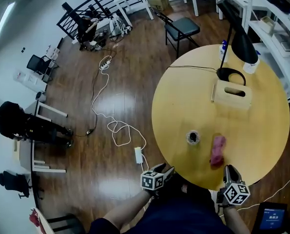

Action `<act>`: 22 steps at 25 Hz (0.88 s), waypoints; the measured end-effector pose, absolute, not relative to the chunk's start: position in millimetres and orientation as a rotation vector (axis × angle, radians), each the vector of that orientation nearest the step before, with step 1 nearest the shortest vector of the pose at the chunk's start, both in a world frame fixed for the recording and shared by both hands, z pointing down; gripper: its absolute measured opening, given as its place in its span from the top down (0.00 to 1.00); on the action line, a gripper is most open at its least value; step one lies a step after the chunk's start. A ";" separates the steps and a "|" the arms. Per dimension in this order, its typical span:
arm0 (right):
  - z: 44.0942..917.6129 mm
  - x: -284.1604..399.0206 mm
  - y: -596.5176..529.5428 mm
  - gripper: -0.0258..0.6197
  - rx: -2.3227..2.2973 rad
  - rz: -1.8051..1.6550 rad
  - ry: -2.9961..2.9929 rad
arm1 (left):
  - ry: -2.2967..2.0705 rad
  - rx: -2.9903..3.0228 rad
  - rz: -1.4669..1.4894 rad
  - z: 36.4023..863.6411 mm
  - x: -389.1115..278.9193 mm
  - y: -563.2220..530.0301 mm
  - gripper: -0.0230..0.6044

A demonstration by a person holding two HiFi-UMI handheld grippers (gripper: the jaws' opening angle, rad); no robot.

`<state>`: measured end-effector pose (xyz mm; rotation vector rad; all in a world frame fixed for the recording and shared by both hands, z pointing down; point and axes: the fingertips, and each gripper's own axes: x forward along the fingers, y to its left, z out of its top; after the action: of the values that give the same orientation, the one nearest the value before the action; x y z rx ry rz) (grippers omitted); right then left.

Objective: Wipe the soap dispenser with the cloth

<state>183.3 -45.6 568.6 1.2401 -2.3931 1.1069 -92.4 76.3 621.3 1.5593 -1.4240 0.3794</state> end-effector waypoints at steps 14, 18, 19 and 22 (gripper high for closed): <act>540.6 134.2 94.1 0.94 1.238 1.094 -2.424 | -1.293 2.104 0.297 568.3 -31.1 122.4 0.94; 505.9 117.1 126.6 0.94 1.284 1.074 -2.483 | -1.283 2.257 0.256 535.3 -41.0 163.1 0.94; 495.7 111.4 134.2 0.94 1.288 1.055 -2.497 | -1.277 2.292 0.259 526.4 -42.8 174.1 0.94; 463.8 94.3 158.5 0.94 1.270 0.981 -2.553 | -1.268 2.367 0.227 493.3 -45.1 204.4 0.94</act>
<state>94.3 158.5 463.8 1.2704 -2.5528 0.9815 -45.1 204.4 493.3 2.3672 -1.2675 0.2274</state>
